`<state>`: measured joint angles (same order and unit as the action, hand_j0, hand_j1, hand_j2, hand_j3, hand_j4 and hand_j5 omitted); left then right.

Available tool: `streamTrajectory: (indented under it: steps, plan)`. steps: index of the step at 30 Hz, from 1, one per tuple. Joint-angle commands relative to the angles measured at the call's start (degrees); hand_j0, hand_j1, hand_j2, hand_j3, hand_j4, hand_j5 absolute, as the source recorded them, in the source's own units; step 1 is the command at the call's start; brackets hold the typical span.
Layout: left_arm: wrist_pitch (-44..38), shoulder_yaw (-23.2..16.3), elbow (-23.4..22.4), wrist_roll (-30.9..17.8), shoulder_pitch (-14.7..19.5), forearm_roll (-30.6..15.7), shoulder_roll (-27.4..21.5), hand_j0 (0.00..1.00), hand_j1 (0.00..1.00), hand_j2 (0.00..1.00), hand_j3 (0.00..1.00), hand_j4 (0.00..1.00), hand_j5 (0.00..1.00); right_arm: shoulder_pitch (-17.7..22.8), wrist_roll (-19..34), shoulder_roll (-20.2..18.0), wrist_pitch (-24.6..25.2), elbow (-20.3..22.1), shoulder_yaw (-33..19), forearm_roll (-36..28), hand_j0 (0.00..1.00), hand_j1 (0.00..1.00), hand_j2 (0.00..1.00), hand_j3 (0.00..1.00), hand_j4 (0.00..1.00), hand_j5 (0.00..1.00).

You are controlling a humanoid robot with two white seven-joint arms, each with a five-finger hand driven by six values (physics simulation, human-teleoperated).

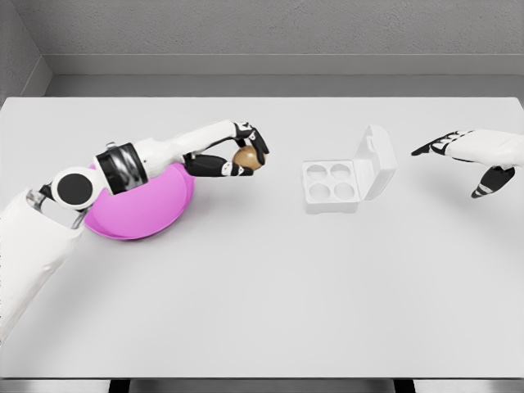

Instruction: Pack egg into the box and close the box lid

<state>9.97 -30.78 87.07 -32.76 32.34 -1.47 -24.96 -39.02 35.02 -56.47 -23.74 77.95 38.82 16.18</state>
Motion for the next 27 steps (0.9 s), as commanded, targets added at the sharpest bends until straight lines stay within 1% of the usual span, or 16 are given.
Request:
streamTrajectory:
  steps: [1, 3, 4, 6, 12, 13, 17, 18, 20, 24, 25, 27]
  plan:
    - [0.0, 0.0, 0.0, 0.1, 0.0, 0.1, 1.0, 0.4, 0.4, 0.4, 0.4, 0.4, 0.4, 0.0, 0.0, 0.0, 0.1, 0.0, 0.0, -0.2, 1.0, 1.0, 1.0, 1.0, 1.0, 1.0]
    - [0.0, -0.6, 0.0, 0.1, 0.3, 0.2, 1.2, 0.4, 0.4, 0.4, 0.4, 0.4, 0.4, -0.1, 0.0, -0.1, 0.1, 0.0, 0.1, -0.2, 1.0, 1.0, 1.0, 1.0, 1.0, 1.0]
    - [0.0, -2.1, 0.0, 0.2, 1.0, 0.2, 1.8, 0.4, 0.4, 0.4, 0.4, 0.4, 0.4, -0.1, 0.0, -0.2, 0.1, 0.0, 0.1, -0.2, 1.0, 1.0, 1.0, 1.0, 1.0, 1.0]
    - [0.0, -2.4, -0.1, 0.2, 1.2, 0.7, 2.8, 0.4, 0.4, 0.4, 0.4, 0.4, 0.4, -0.1, 0.0, -0.2, 0.1, 0.0, 0.1, -0.2, 1.0, 1.0, 1.0, 1.0, 1.0, 1.0]
    - [0.0, -2.5, -0.1, 0.1, 1.6, 0.8, 4.6, 0.39, 0.39, 0.39, 0.39, 0.39, 0.39, -0.1, 0.0, -0.4, 0.1, 0.2, 0.2, -0.2, 1.0, 1.0, 1.0, 1.0, 1.0, 1.0]
    - [0.0, -2.5, -0.1, 0.1, 1.6, 1.5, 5.1, 0.39, 0.39, 0.39, 0.39, 0.39, 0.39, -0.1, 0.0, -0.4, 0.1, 0.3, 0.2, -0.2, 1.0, 1.0, 1.0, 1.0, 1.0, 1.0]
    - [0.2, -2.5, -0.8, 0.2, 2.1, 1.8, 6.8, 0.39, 0.39, 0.39, 0.39, 0.39, 0.39, -0.1, 0.0, -0.4, 0.1, 0.3, 0.2, -0.2, 1.0, 1.0, 1.0, 1.0, 1.0, 1.0]
    - [0.4, -2.5, -1.4, 0.2, 2.4, 1.8, 7.2, 0.39, 0.39, 0.39, 0.39, 0.39, 0.39, -0.1, 0.0, -0.4, 0.1, 0.3, 0.2, -0.2, 1.0, 1.0, 1.0, 1.0, 1.0, 1.0]
    - [0.7, -4.2, -2.3, 0.4, 3.2, 1.7, 7.9, 0.39, 0.39, 0.39, 0.39, 0.39, 0.39, -0.1, 0.0, -0.4, 0.1, 0.3, 0.2, -0.2, 1.0, 1.0, 1.0, 1.0, 1.0, 1.0]
    - [0.7, -4.3, -3.0, 0.5, 3.7, 1.8, 9.8, 0.39, 0.39, 0.39, 0.39, 0.39, 0.39, -0.1, 0.0, -0.3, 0.1, 0.0, 0.2, -0.2, 1.0, 1.0, 1.0, 1.0, 1.0, 1.0]
    - [0.8, -5.1, -3.5, 0.5, 4.0, 1.8, 9.9, 0.39, 0.39, 0.39, 0.39, 0.39, 0.39, -0.2, 0.0, 0.0, 0.1, 0.0, 0.3, -0.2, 1.0, 1.0, 1.0, 1.0, 1.0, 1.0]
    - [2.5, -5.4, -5.3, 0.6, 4.5, 1.9, 11.3, 0.39, 0.39, 0.39, 0.39, 0.39, 0.39, -0.2, 0.0, 0.0, 0.1, 0.0, 0.3, -0.2, 1.0, 1.0, 1.0, 1.0, 1.0, 1.0]
